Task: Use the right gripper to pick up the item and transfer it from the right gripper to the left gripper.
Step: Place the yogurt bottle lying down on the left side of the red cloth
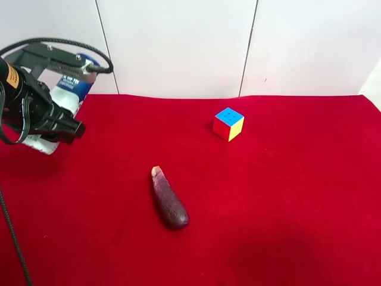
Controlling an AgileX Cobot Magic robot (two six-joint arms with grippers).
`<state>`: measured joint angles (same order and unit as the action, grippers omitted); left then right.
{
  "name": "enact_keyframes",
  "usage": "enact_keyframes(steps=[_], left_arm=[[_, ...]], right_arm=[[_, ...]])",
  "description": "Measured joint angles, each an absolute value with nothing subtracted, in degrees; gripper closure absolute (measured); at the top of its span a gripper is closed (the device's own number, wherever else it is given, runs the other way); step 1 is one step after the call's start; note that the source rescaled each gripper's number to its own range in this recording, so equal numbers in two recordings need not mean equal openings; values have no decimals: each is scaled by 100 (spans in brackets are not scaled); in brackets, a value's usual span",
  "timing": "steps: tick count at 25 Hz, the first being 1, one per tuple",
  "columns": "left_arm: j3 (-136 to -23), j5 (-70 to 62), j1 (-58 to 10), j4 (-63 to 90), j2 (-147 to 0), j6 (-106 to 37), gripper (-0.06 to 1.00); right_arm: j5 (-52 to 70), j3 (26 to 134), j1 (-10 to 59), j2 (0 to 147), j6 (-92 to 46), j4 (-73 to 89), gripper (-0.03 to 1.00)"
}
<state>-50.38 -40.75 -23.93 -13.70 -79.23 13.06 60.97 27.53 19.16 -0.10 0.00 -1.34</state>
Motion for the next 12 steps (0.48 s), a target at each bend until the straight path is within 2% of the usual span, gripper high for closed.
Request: enact_keyframes(steps=[12], left_arm=[[-5033,-3896,-2171,-757,-9000,783,86]], right_arm=[[6097,2753,1916,-10,0,-134,-3]])
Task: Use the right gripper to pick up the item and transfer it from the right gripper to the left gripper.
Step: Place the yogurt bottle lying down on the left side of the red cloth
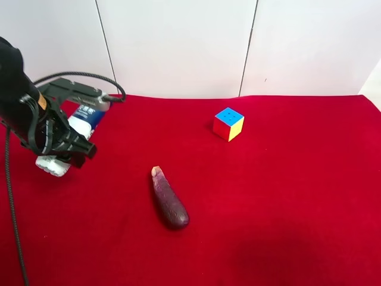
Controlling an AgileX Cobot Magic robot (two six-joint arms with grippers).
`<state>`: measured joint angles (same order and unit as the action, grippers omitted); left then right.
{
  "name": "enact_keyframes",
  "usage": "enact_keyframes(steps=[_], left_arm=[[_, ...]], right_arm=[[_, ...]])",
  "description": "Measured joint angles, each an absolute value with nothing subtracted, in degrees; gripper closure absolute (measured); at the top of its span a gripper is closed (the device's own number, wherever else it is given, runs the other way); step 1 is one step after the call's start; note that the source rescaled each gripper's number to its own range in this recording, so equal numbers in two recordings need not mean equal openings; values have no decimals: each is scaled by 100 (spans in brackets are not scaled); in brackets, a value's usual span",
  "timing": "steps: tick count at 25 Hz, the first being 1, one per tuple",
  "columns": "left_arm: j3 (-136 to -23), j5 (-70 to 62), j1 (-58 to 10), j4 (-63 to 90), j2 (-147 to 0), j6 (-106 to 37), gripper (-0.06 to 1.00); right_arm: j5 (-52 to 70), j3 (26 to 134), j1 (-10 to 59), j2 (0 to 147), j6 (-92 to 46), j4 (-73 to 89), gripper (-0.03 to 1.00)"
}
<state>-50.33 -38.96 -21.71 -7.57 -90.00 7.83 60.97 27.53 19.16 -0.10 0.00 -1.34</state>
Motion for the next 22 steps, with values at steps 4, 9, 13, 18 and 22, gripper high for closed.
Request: enact_keyframes(steps=[4,9,13,18,22], left_arm=[[-5033,-3675,-2171,-757,-9373,722,86],[-5033,-3367,-2137,-757,-9734,699,86],[-5033,-3251,-1913,-745,-9961,654,86],[-5033,-3241,-1526,-702,-10097,403,86],[-5033,-3238,-1356,-458,-10242,119,86]], right_arm=[[6097,2753,1916,-10,0,-134,-3],[6097,2753,1916,-10,0,-134,-3],[6097,2753,1916,-10,0,-134,-3],[6097,2753,1916,-10,0,-134,-3],[6097,2753,1916,-10,0,-134,-3]])
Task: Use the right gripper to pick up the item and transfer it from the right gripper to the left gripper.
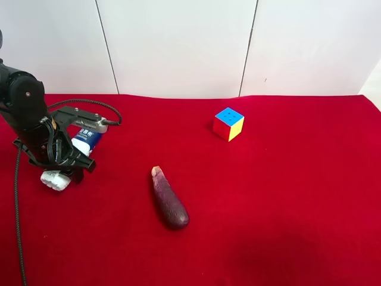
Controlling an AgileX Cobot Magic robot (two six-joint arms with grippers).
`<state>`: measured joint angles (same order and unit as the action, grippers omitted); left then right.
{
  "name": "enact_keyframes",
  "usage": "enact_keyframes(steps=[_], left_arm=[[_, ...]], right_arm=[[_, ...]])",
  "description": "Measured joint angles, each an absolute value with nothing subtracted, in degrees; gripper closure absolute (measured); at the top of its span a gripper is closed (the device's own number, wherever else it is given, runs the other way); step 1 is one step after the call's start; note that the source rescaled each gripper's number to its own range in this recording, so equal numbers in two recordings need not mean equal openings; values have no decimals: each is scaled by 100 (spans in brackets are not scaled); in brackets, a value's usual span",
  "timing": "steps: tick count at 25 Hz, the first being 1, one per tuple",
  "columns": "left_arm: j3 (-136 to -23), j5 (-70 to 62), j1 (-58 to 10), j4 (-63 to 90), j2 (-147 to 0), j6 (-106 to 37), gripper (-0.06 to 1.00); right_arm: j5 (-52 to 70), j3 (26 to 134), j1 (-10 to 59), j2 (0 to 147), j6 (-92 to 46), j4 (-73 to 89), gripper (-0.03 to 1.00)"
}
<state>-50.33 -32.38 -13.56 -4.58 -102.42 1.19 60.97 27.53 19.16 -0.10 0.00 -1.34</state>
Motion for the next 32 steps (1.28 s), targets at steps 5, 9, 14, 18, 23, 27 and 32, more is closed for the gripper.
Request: enact_keyframes(steps=[5,9,14,18,23,27,32], left_arm=[[-5033,-3238,-1357,-255,-10319,-39,86],[-5033,-3253,-1357,-229,-10325,-53,86],[-5033,-3286,-1357,-209,-10325,-63,86],[-5033,-3164,-1357,-202,-10325,0,21],[-5033,-3032,-1357,-200,-10325,116,-4],[-5033,-2990,-1357,-200,-10325,163,-5],[-5062,-3142,-1357,-216,-10325,163,-5]], right_arm=[[6097,2753,1916,-10,0,-134,-3],[6097,2753,1916,-10,0,-134,-3],[6097,2753,1916,-10,0,-134,-3],[6097,2753,1916,-10,0,-134,-3],[6097,2753,1916,-10,0,-134,-3],[6097,2753,1916,-10,0,-134,-3],[6097,2753,1916,-10,0,-134,-3]])
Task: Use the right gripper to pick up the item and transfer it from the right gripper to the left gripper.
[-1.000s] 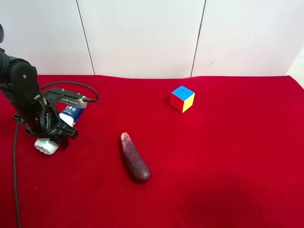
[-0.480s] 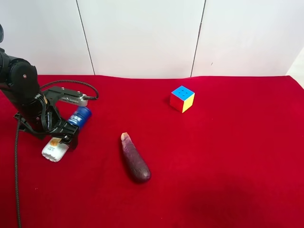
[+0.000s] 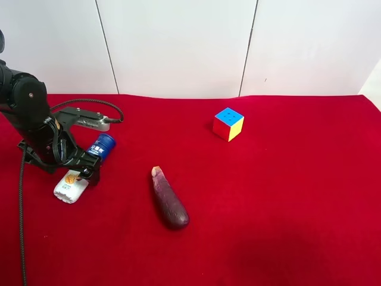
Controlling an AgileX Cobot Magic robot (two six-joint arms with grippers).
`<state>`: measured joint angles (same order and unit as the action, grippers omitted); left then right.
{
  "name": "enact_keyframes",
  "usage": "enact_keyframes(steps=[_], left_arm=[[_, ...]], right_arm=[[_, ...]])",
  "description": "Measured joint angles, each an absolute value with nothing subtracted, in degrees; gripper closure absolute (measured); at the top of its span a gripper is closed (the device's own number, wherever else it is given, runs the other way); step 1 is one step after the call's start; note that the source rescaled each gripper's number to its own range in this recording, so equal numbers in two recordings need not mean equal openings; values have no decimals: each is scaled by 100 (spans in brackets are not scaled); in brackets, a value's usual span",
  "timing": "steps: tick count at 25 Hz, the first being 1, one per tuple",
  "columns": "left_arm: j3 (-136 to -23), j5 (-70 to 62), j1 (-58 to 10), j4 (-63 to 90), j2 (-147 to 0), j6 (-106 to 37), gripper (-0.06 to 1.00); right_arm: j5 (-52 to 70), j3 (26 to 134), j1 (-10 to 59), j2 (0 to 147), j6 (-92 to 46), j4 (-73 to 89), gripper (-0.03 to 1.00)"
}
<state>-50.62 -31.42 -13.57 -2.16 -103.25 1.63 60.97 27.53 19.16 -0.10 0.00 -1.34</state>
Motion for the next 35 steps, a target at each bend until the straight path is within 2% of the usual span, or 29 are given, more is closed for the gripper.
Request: enact_keyframes(steps=[6,13,28,35], left_arm=[[-5311,-3780,-1357,-341,-9946,157,-5],[-5385,-4682,-1357,-360,-8720,157,-5],[-5353,-6482,-1357,-360,-5068,157,-6],[-4635,-6923,-1357,-360,-3166,146,-5]], right_arm=[[6097,2753,1916,-10,0,-134,-3],[6097,2753,1916,-10,0,-134,-3],[6097,2753,1916,-10,0,-134,-3],[6097,2753,1916,-10,0,-134,-3]])
